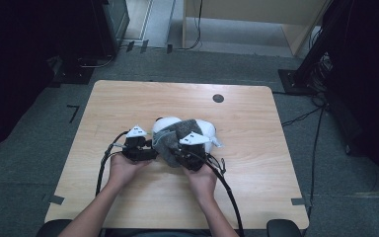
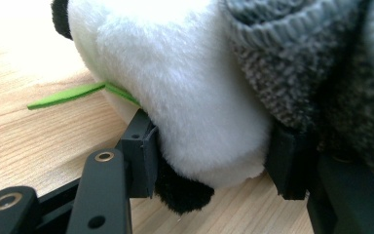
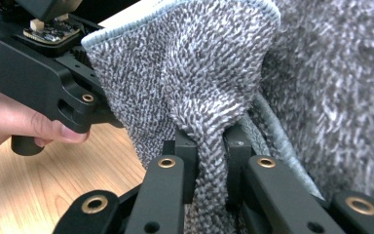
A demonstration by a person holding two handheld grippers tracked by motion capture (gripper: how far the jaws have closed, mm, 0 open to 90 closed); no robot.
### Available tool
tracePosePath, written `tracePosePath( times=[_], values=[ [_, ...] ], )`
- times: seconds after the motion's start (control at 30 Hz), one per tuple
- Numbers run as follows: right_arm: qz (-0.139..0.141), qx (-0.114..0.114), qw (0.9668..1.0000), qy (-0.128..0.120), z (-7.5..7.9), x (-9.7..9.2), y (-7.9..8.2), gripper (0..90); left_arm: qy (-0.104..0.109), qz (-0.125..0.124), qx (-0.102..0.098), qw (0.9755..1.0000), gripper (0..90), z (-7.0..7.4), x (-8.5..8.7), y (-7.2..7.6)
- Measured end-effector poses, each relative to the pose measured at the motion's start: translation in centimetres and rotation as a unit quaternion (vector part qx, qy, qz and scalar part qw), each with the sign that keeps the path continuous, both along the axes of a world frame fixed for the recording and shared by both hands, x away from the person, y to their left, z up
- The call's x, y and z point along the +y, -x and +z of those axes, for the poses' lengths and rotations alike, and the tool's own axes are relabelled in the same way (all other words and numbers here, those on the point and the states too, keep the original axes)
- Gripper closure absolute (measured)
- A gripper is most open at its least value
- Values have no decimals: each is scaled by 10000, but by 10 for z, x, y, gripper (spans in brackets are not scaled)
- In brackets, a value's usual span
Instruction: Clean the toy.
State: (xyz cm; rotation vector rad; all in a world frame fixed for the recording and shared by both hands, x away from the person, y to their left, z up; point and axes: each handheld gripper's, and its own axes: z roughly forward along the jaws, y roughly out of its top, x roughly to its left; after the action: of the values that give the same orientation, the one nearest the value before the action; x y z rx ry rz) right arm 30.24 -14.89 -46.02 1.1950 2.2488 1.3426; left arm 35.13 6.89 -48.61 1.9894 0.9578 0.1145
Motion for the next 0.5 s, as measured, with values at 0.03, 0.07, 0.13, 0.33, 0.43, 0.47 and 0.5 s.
tracePosePath(
  times=[0.03,0.07,0.13,0.33,0.43,0.47,0.5],
  values=[
    [19,-22,10000,43,0,-1,0,826,9,12,24,10000,458,0,0,0],
    [39,-69,9999,128,1,-1,1,826,3,22,23,10000,462,0,0,0],
    [46,-102,9997,206,2,-3,3,827,-6,29,16,10000,470,-1,-1,0],
    [10,-110,9997,236,0,-18,10,831,-5,28,14,10000,476,-1,-2,0],
    [-65,-97,9998,190,0,-28,15,831,2,12,23,10000,477,-2,-2,0],
    [-80,-95,9998,174,0,-31,17,831,7,5,31,10000,477,-2,-2,0],
    [-90,-118,9997,180,0,-34,19,831,-4,4,44,10000,477,-2,-2,0]
  ],
)
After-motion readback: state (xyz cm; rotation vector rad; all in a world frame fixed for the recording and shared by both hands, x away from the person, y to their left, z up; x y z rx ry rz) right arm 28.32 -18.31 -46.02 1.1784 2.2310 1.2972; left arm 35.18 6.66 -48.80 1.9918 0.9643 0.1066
